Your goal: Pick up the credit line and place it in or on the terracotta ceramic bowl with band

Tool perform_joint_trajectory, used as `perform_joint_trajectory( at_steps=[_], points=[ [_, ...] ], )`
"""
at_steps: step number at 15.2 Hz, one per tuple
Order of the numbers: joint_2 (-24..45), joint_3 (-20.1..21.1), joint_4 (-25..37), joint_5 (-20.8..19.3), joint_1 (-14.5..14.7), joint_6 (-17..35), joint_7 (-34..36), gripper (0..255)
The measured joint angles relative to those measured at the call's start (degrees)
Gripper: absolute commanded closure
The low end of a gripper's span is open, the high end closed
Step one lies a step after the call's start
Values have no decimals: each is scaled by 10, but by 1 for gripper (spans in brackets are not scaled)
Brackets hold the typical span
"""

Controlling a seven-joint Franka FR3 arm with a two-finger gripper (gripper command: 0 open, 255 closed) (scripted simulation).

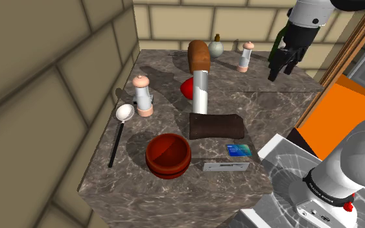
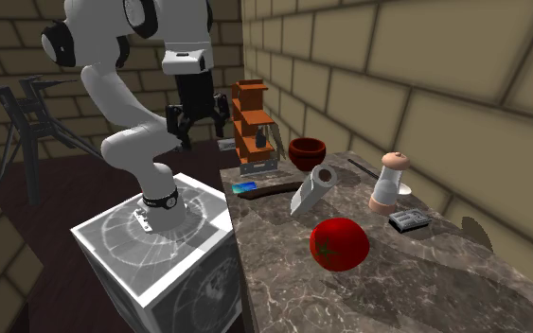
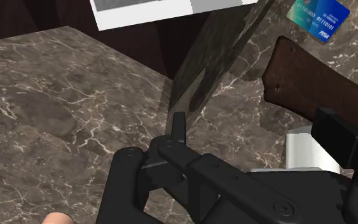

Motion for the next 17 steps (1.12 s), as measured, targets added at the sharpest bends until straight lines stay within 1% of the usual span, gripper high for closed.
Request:
perform_joint_trajectory(
  at_steps=[1,2,4,11,15,17],
  points=[
    [0,0,0,0,0,0,0,0],
    [1,2,-6,1,6,5,-7,0],
    [8,3,-26,0,24,23,-36,0],
    [41,23,-102,6,105,98,-148,0],
    [53,44,-151,16,160,139,-203,0],
    [71,49,-167,15,182,165,-237,0]
  ],
)
